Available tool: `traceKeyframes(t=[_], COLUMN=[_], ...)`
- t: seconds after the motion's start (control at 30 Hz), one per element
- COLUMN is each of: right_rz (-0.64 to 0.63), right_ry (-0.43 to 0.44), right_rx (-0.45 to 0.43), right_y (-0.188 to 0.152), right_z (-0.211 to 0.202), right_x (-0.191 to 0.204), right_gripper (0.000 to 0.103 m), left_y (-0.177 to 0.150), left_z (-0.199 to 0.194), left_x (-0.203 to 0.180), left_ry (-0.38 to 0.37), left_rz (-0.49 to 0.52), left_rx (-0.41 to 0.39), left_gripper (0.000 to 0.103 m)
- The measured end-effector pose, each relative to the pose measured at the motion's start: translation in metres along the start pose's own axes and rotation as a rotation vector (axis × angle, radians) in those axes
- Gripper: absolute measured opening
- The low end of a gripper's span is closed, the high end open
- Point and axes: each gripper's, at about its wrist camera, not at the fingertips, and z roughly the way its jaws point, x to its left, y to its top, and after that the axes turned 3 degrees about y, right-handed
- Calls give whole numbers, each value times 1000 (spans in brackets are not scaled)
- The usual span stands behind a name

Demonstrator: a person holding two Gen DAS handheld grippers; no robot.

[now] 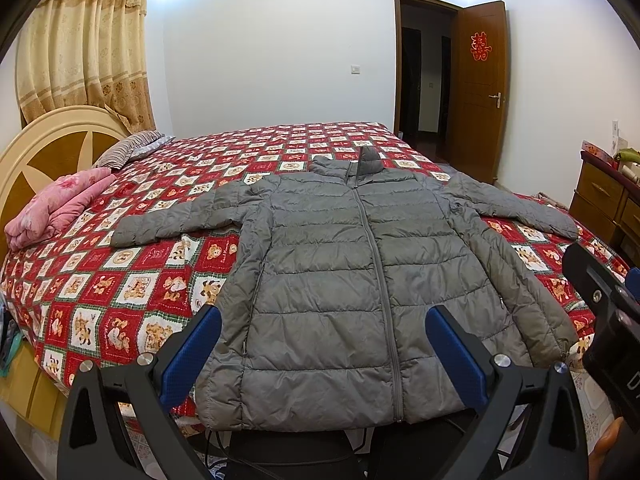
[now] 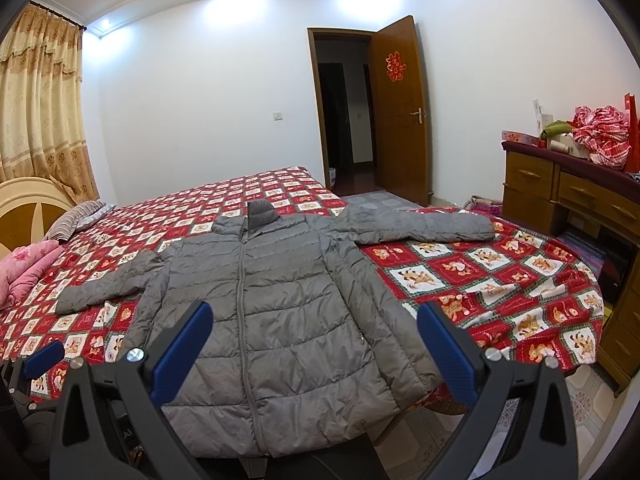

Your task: Fold large clothes

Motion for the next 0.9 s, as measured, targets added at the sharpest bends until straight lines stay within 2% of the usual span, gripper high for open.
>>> traceKeyframes(t=[0.57, 0.73, 0.9], right_rz=[7, 26, 122], right_ry=[5, -37, -105], right_rx=[22, 78, 141], right_y=[-1, -5, 11], right_z=[5, 34, 72], right_x=[1, -15, -64], right_gripper=[103, 103, 103], left_y=[-2, -1, 14], left_z=[4, 40, 95], left_x=[-2, 9, 35], left_ry=[-13, -129, -127], left_rz=[5, -23, -79], left_rx=[11, 116, 198], left_gripper=[102, 102, 102])
